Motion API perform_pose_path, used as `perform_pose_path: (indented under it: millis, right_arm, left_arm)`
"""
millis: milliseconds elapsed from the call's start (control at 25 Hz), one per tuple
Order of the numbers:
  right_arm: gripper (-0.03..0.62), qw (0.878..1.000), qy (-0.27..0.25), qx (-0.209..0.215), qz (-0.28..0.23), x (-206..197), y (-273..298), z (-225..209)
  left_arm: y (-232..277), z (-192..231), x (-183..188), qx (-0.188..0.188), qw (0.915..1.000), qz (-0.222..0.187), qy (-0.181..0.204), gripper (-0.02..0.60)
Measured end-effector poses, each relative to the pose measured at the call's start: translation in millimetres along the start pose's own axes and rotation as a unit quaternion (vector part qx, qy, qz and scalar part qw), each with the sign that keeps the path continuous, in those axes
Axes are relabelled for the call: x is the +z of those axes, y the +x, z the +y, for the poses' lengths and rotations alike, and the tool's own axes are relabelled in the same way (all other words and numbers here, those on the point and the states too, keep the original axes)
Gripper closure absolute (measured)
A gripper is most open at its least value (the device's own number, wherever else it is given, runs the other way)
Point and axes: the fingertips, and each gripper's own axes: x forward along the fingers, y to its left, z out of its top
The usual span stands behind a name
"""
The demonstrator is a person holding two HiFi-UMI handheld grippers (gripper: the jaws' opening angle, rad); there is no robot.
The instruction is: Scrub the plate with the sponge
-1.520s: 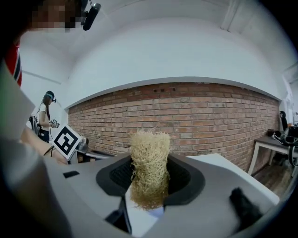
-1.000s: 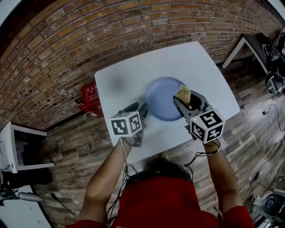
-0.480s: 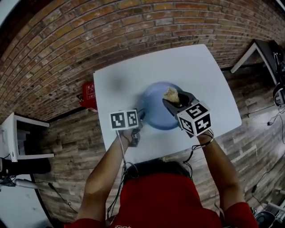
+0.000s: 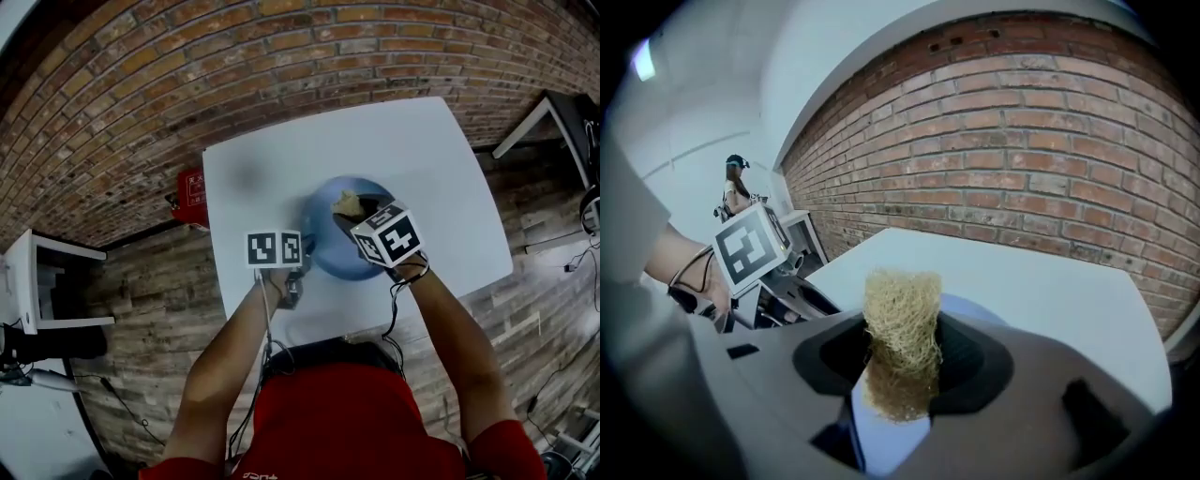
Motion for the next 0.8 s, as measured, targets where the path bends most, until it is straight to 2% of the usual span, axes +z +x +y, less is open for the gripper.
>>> perform_pose_path:
  millis: [240, 600, 800]
  right_arm:
    - [0.416, 0.999, 0.005, 0.001, 0.033, -4, 32, -4]
    - [0.416, 0.995, -0.014, -0.016, 0.100, -9, 68, -4]
    - [0.416, 0.992, -0.030, -0.017, 0.119, -13, 81, 0]
  left_arm:
    - [7, 1, -1, -0.002, 1.0000, 0.005, -0.004, 0.501]
    - [7, 3, 1, -0.006, 0.9993, -0.012, -0.034, 0.512]
    - [7, 4, 1, -0.017, 0.9987, -0.018, -0.044, 0.512]
